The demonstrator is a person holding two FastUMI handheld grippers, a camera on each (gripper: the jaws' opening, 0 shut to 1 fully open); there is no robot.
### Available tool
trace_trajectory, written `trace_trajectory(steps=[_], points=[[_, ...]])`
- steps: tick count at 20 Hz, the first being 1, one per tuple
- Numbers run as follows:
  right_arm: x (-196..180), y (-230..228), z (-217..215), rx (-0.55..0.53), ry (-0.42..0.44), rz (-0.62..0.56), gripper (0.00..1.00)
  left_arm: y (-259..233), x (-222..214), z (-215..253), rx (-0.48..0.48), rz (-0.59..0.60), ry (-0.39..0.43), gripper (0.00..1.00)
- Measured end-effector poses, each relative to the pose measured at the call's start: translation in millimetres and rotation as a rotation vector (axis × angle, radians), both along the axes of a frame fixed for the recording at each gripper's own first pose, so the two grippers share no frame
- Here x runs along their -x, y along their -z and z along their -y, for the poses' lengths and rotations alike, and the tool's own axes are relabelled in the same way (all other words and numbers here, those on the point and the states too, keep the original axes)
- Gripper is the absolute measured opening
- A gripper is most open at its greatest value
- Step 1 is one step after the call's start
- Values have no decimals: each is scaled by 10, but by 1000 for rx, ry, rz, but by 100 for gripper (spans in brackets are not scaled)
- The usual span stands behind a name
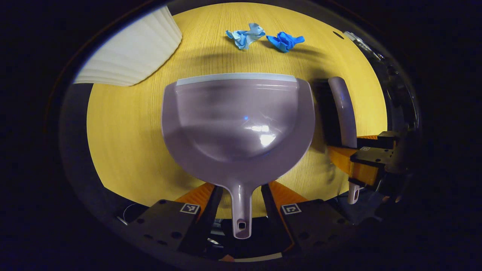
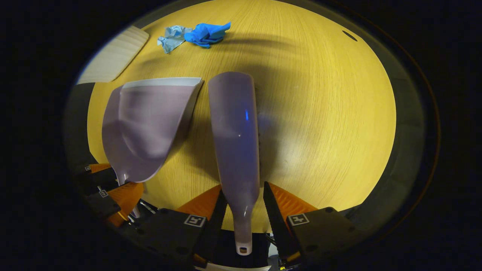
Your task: Pick up the small broom and dustpan from the desktop, sweep the trash into the dustpan with the broom, and then empty the trash into the garbage bin.
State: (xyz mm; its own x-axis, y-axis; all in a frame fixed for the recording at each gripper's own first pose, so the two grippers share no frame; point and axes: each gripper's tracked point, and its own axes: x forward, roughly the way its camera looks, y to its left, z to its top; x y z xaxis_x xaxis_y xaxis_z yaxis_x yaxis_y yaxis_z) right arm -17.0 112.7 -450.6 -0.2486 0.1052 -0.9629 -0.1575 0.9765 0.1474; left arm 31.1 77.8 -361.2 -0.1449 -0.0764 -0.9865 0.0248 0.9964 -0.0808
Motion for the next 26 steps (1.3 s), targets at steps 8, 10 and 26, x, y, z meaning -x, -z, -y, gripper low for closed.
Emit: trace_trajectory(steps=[8,10,26], points=[[-29,19,-36,-32,-15,29,24,52,4,27,11,21,-47,25],[-44,18,0,-33,-14,47,24,51,-8,29,17,29,-49,23],[-1466,-435,395,30,-128,331,17,-163,-145,-486,-35,185,152,19]])
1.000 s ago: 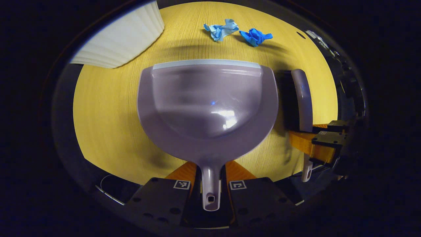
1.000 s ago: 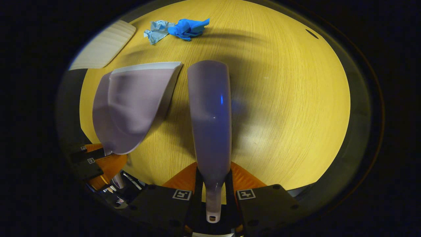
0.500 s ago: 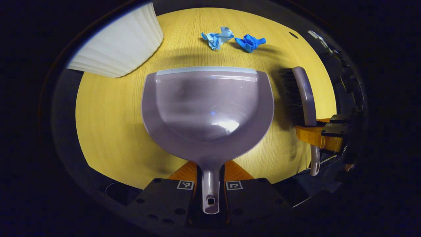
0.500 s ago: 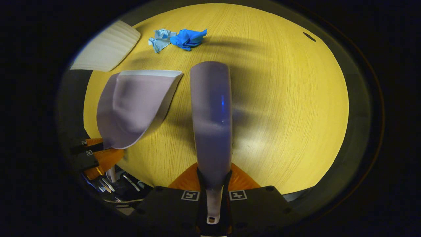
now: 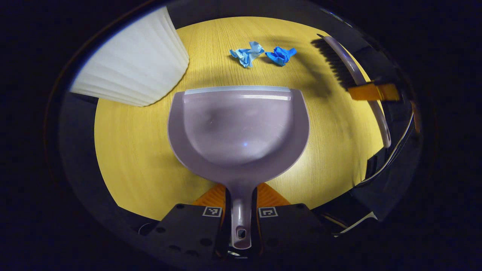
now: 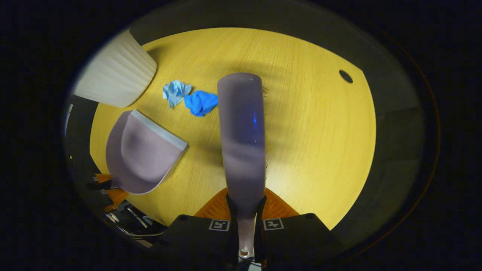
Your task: Pick up the small broom and dustpan from the desktop, sweep the trash into the dustpan with the broom, and then empty the trash into the garbage bin.
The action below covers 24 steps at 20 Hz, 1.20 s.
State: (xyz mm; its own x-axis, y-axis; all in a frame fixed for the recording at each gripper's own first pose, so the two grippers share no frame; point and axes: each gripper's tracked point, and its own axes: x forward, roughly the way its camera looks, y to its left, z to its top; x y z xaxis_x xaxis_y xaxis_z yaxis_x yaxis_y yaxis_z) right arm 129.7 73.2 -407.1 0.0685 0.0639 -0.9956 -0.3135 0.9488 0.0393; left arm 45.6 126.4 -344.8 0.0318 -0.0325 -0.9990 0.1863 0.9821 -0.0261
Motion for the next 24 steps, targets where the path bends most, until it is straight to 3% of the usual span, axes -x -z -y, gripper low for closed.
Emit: trace_trajectory(steps=[4,6,11,17,24], points=[[-848,-5,60,94,-173,97,17,-34,-146,-115,-37,35,79,19],[-1015,51,-75,53,-186,63,17,-3,-210,-128,-46,40,88,19],[-1036,436,-347,41,-345,-38,17,53,-231,-158,-47,-3,108,19],[-1045,608,-775,4,-501,-84,17,78,-156,-255,-99,-18,187,19],[-645,415,-1140,-69,-833,-179,17,182,-90,-289,-85,-14,200,19]])
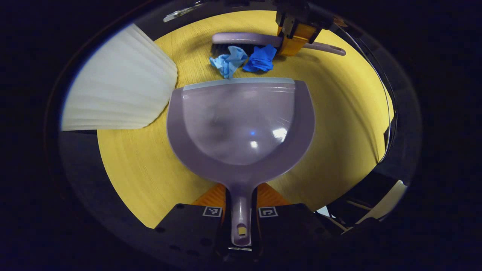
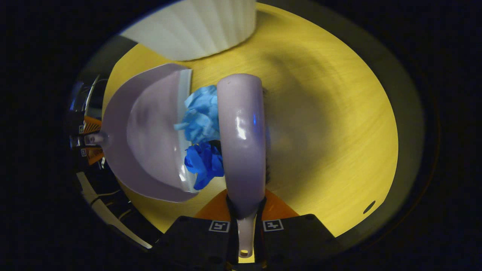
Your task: Pick up the small broom and dustpan from the desktop, sweep the trash into the dustpan with the broom, and then empty the trash into the garbage bin.
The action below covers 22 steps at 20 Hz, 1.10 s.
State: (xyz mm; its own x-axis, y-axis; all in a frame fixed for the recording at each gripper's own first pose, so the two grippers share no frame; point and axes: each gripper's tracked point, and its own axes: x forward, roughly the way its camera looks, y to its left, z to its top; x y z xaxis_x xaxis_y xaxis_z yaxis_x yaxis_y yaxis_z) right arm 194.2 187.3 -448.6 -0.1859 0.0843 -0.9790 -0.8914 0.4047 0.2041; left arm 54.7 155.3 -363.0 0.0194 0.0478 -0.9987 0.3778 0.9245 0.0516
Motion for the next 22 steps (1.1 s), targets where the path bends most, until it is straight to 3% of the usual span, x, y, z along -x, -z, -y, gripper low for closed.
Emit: trace_trajectory(steps=[4,9,15,18,22], points=[[82,-115,-44,-22,-121,-107,17,19,-37,11,30,13,18,19],[132,-245,-73,-92,-62,-259,17,35,4,-20,17,51,29,18],[77,-532,-147,-218,104,-253,17,38,-73,13,34,151,17,18],[-144,-851,-202,-336,227,-230,17,42,-128,64,65,221,0,18],[-465,-1283,87,-479,362,-165,17,13,-175,175,131,351,-39,18]])
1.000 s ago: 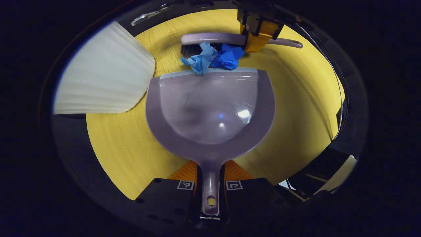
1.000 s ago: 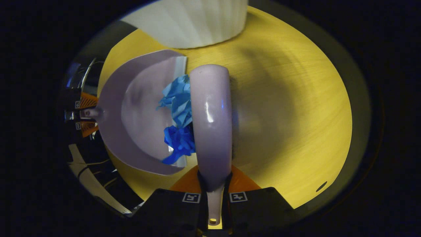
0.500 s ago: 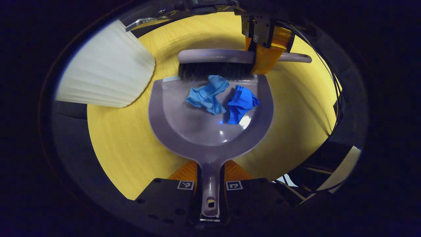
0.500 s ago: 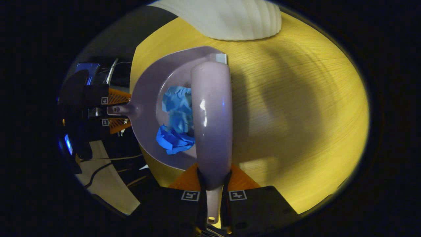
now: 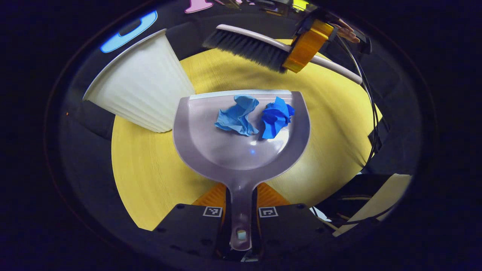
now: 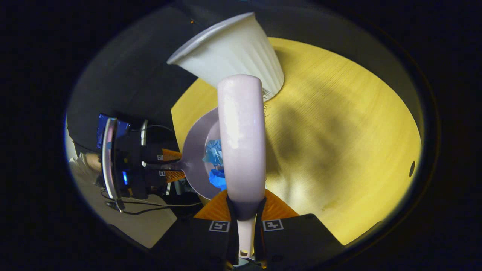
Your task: Pick up the small broom and dustpan from the desktop, sweep the trash into the dustpan with the broom, and then empty the trash into the garbage bin.
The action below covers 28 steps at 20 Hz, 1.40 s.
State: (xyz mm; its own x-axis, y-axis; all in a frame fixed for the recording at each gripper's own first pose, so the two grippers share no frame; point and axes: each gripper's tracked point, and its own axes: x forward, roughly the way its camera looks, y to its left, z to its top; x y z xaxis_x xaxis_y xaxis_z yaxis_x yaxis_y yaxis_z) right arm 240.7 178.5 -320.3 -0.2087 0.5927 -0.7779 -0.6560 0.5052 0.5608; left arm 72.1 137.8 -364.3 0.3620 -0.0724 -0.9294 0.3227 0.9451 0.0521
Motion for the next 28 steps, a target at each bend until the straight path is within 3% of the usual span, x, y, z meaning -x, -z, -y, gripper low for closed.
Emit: trace_trajectory(steps=[3,7,10,12,14,19,22,28], points=[[-153,-252,401,-79,128,57,17,-229,6,54,62,79,-41,20],[-268,-554,1078,-152,303,178,17,-743,-78,68,57,219,-25,19],[-345,-480,1394,-112,390,274,17,-1154,-141,90,75,303,-37,19],[-390,-399,1549,-22,444,379,17,-1456,-244,-48,47,355,-51,18],[-444,-422,1617,29,455,448,17,-1798,-479,-363,-48,415,-60,19],[-325,-504,1523,-73,495,397,17,-2509,-1153,-1272,-451,538,-12,18],[-293,-437,1578,-38,472,418,17,-2669,-1420,-1633,-608,520,30,18],[-217,-445,1701,-55,511,404,17,-2760,-1599,-2152,-916,445,164,18]])
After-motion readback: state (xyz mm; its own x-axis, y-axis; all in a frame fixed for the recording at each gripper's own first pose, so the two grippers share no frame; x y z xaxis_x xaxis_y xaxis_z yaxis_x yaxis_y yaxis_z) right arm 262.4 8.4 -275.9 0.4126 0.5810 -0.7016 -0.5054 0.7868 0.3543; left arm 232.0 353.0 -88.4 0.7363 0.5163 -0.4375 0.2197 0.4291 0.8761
